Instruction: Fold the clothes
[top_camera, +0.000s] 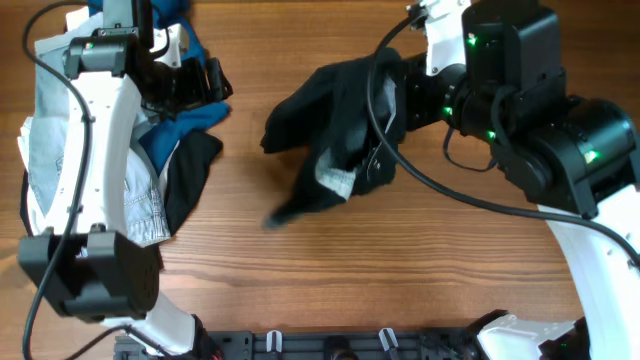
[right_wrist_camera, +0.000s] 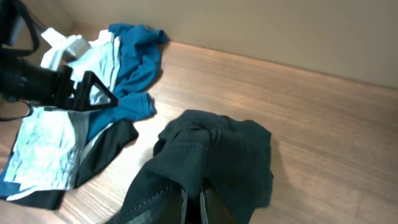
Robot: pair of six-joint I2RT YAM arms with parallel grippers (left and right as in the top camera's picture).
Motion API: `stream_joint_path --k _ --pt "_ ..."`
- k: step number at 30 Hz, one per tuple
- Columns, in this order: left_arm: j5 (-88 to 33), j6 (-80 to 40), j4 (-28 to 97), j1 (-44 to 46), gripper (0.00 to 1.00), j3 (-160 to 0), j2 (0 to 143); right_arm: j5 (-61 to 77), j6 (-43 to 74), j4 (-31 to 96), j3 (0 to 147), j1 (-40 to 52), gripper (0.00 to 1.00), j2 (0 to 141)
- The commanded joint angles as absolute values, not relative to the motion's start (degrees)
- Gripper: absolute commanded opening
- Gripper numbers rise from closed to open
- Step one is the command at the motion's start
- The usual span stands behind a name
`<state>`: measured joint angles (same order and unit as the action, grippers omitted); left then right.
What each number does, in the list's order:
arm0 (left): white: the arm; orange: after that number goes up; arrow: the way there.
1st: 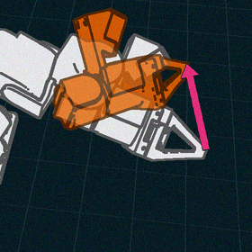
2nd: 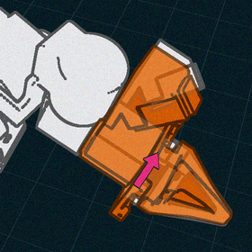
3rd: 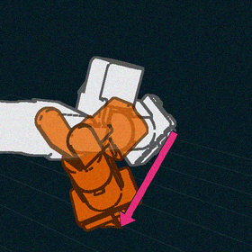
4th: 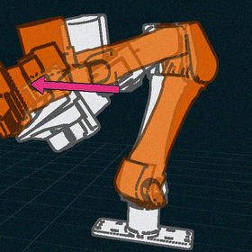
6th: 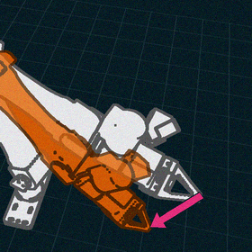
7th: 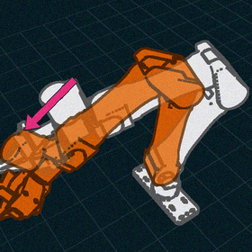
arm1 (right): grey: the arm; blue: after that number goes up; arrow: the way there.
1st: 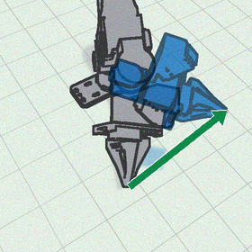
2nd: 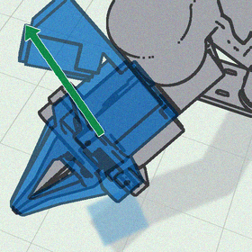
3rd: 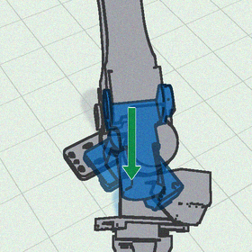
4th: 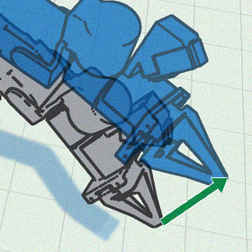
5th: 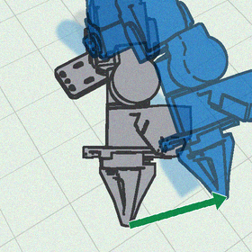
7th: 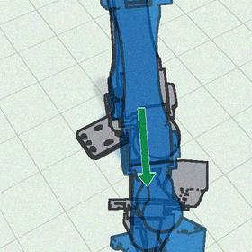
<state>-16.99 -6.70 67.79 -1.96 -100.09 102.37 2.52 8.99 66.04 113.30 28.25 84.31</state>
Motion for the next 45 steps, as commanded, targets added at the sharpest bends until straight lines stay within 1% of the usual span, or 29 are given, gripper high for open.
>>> stream_joint_path --k 1,5,9,12,16,18,21,25,26,33,37,41,45 --pt "-17.5 -3.3 69.7 -2.0 1.00 -100.4 96.2 3.9 10.7 65.2 114.3 26.6 0.04 85.8" --pt "-22.2 3.4 75.8 0.5 1.00 -100.2 95.7 5.5 12.0 62.5 114.3 21.7 0.04 87.9" --pt "-27.5 10.5 77.7 5.9 1.00 -96.2 95.7 10.7 12.0 58.3 114.3 17.6 0.04 91.0" --pt "-31.1 16.8 75.9 12.2 1.00 -90.3 95.7 12.6 12.0 55.1 114.3 15.4 0.04 93.7" --pt "-31.6 16.4 68.2 19.7 1.00 -82.6 95.7 14.8 12.2 52.3 114.3 13.2 0.04 96.8" --pt "-35.1 14.7 60.8 24.8 1.00 -77.9 95.7 16.1 12.2 50.9 114.3 12.0 0.04 98.4" --pt "-35.3 8.9 51.2 29.8 1.00 -74.1 95.7 18.0 12.2 49.8 114.3 10.9 0.04 99.3" --pt "-30.3 -0.8 36.2 36.4 1.00 -69.6 95.7 19.6 12.3 48.5 114.3 10.0 0.04 99.4" --pt "-28.1 -4.9 31.0 39.0 1.00 -68.2 95.8 19.6 12.2 48.2 114.3 10.0 0.04 99.4" --pt "-18.4 -16.5 28.3 45.6 1.00 -67.7 97.7 19.6 12.4 48.0 114.3 10.0 0.04 99.4" --pt "-18.1 -20.5 25.9 47.6 1.00 -67.7 101.3 19.6 12.4 48.0 114.3 10.0 0.04 99.4" --pt "-18.1 -24.5 20.8 49.1 1.00 -67.7 105.6 19.6 12.4 48.0 114.3 10.0 0.04 99.4" --pt "-16.8 -24.7 15.4 50.0 1.00 -67.7 109.4 19.6 12.4 48.0 114.3 10.0 0.04 99.4"
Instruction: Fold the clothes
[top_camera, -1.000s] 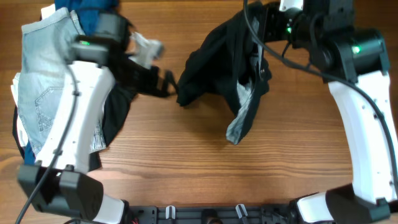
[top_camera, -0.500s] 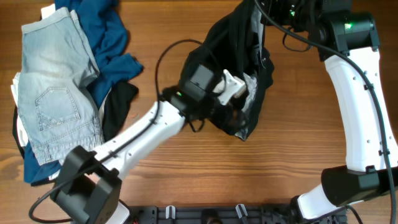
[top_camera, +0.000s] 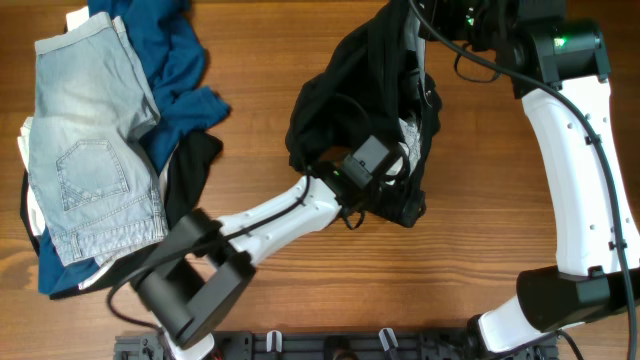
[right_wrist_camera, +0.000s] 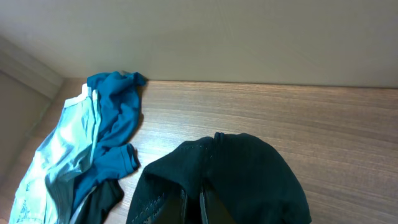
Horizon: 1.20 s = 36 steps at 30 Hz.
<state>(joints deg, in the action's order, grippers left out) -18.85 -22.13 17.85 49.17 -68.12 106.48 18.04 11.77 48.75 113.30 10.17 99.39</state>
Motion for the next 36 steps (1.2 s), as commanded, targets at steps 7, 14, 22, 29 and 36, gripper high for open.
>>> stream_joint_path --k 7,14,22,29,36 --pt "-14.3 -24.7 12.2 50.0 0.76 -67.7 112.8 19.4 12.4 47.3 114.3 10.0 0.04 99.4" --pt "-14.2 -24.4 21.2 47.0 0.04 -68.6 107.4 19.5 12.4 48.5 114.3 5.7 0.04 99.0" --pt "-13.3 -19.7 45.2 31.4 0.04 -78.5 82.1 23.5 10.5 53.3 114.3 -4.3 0.04 96.4" --pt "-9.9 -16.7 44.3 15.7 0.04 -87.2 62.0 23.0 8.5 60.6 114.3 -10.0 0.04 92.2" --pt "-7.9 -15.1 39.4 12.0 0.04 -88.5 53.7 23.0 9.0 62.4 114.3 -14.7 0.04 82.8"
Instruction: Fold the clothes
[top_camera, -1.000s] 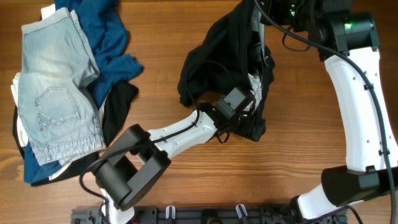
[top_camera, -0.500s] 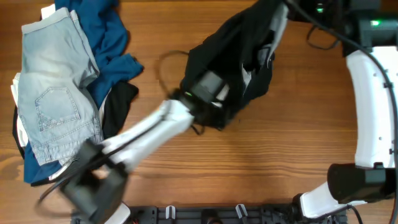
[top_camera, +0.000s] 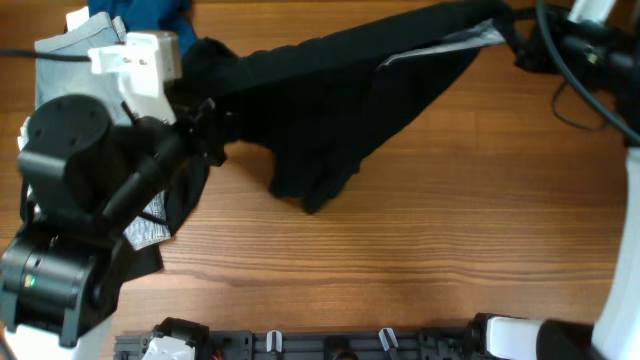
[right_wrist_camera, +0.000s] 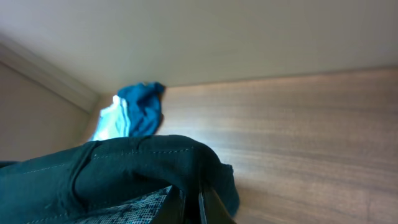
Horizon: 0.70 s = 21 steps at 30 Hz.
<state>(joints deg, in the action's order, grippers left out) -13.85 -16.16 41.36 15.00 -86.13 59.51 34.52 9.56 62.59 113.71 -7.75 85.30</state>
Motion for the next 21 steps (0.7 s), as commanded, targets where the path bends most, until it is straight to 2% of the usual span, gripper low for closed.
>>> stream_joint_path --k 1,8,12,17,21 --pt "-7.4 -15.1 39.6 12.0 0.04 -88.5 53.4 23.0 9.0 63.0 114.3 -15.5 0.04 81.3" --pt "-6.8 -15.2 42.6 12.0 0.04 -88.5 51.2 21.4 6.9 73.9 114.3 -25.2 0.04 68.9" --pt "-6.1 -15.2 44.3 12.0 0.04 -88.5 49.9 17.6 4.7 79.5 114.3 -27.4 0.04 64.8" --pt "-5.8 -15.2 47.3 12.0 0.04 -88.4 52.1 12.8 4.4 82.3 114.3 -27.4 0.04 64.3" --pt "-4.1 -15.1 48.3 12.0 0.04 -88.4 58.4 10.3 3.4 82.5 114.3 -27.4 0.04 69.3"
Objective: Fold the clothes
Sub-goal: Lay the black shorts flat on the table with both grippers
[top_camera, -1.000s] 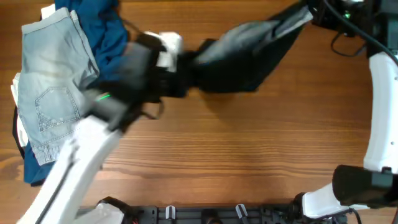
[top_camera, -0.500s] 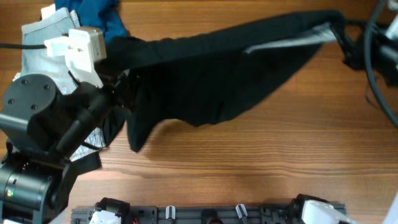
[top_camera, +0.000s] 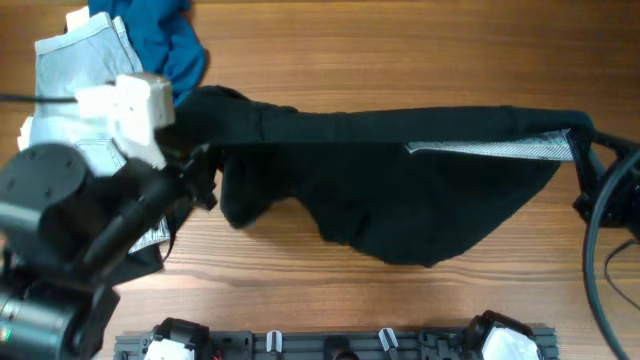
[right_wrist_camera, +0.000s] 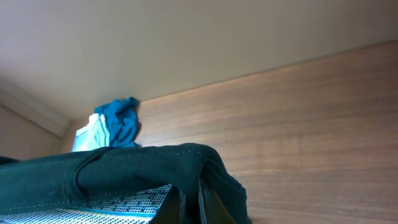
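Note:
A black garment (top_camera: 400, 180) with a dotted white inner band hangs stretched across the table in the overhead view. My left gripper (top_camera: 203, 178) is at its left end, shut on the cloth as far as the dark fingers show. At the far right, my right gripper (top_camera: 583, 140) holds the other end. In the right wrist view its fingers (right_wrist_camera: 184, 208) are shut on a fold of the black garment (right_wrist_camera: 124, 174), with the band just left of them.
A pile lies at the back left: light denim shorts (top_camera: 70, 60) and a blue garment (top_camera: 160, 30), the blue garment (right_wrist_camera: 115, 121) also showing against the wall. My bulky left arm (top_camera: 70, 230) covers the front left. A black rack (top_camera: 330, 345) lines the front edge.
My right gripper has moved from the back right corner toward the front, to the right edge at mid-depth. The garment now spans level across the table instead of slanting. My left gripper sits a little nearer the front.
First my right gripper held the black garment bunched at mid-table while the left arm was over the pile. Then the right held it up at the back and the left gripper was at the cloth. Later it stretched between both grippers, slanted, and now level.

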Robot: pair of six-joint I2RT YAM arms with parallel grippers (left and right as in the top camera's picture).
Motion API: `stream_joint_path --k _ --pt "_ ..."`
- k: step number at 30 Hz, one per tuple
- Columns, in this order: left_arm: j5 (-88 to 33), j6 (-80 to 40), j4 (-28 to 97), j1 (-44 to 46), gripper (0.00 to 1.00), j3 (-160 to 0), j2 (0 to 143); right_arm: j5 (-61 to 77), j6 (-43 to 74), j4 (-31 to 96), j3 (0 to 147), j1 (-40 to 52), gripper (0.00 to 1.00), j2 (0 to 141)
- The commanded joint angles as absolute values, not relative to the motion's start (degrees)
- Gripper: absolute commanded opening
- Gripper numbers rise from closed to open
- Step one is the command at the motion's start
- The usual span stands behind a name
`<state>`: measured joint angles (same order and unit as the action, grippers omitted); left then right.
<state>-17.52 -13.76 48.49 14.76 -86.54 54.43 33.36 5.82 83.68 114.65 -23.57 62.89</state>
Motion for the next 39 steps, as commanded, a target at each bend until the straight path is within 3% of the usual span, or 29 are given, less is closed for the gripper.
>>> stream_joint_path --k 1,11,20,21,22,23,24,30,35,39 --pt "-3.8 -15.2 48.1 12.0 0.04 -88.4 60.1 10.3 3.4 82.3 114.3 -27.4 0.04 70.8" --pt "-0.3 -15.1 35.4 12.0 0.04 -88.4 86.5 15.0 3.1 73.4 114.3 -20.3 0.04 98.0" --pt "5.5 -15.1 7.5 12.0 0.04 -88.4 109.6 15.1 9.5 45.6 114.3 -9.2 0.05 121.0" --pt "5.7 -15.1 3.6 12.0 0.11 -88.4 111.9 15.1 9.6 42.0 114.3 -8.2 0.07 122.6" --pt "5.7 -15.2 0.8 12.0 0.25 -88.4 113.4 15.0 9.6 39.8 114.3 -7.6 0.18 123.5" --pt "5.7 -15.2 -3.5 12.0 0.63 -88.4 116.1 15.0 9.1 35.2 114.3 -6.1 0.52 125.2" --pt "5.7 -15.2 -6.1 12.0 1.00 -88.4 117.8 14.8 9.0 32.3 114.3 -5.0 0.98 126.2" --pt "5.6 -15.2 -5.1 11.3 1.00 -88.4 117.1 17.2 9.0 31.0 114.3 -2.4 1.00 124.0" --pt "3.1 -15.1 7.6 11.3 1.00 -88.4 108.4 18.5 9.0 46.9 114.3 -2.4 1.00 118.5" --pt "-2.0 -15.1 25.2 11.3 1.00 -88.4 101.5 18.5 9.0 62.0 113.0 -2.0 1.00 118.5"
